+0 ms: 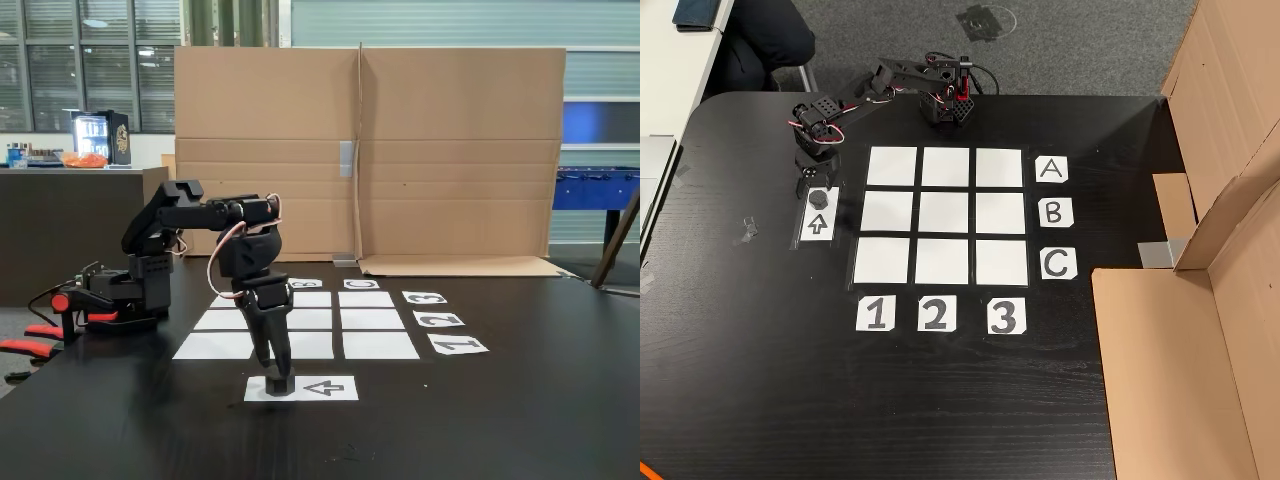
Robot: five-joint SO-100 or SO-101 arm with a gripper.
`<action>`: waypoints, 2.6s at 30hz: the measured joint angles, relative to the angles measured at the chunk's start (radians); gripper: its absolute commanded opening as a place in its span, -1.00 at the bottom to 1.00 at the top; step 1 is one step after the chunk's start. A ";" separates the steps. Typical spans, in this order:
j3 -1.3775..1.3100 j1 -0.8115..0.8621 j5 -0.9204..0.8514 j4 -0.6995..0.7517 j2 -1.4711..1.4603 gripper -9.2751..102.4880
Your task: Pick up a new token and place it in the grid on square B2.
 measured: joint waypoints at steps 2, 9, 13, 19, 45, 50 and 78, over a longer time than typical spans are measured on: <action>0.000 0.000 0.000 0.000 -0.003 -0.32; -0.011 0.000 0.000 0.000 -0.025 -0.32; -0.028 0.000 0.000 0.000 -0.037 -0.32; -0.040 0.000 0.000 0.000 -0.046 -0.32; -0.044 -0.037 0.000 -0.028 -0.078 -0.36; -0.044 -0.046 0.000 -0.028 -0.078 -0.42; -0.046 -0.046 0.031 -0.071 -0.089 -0.56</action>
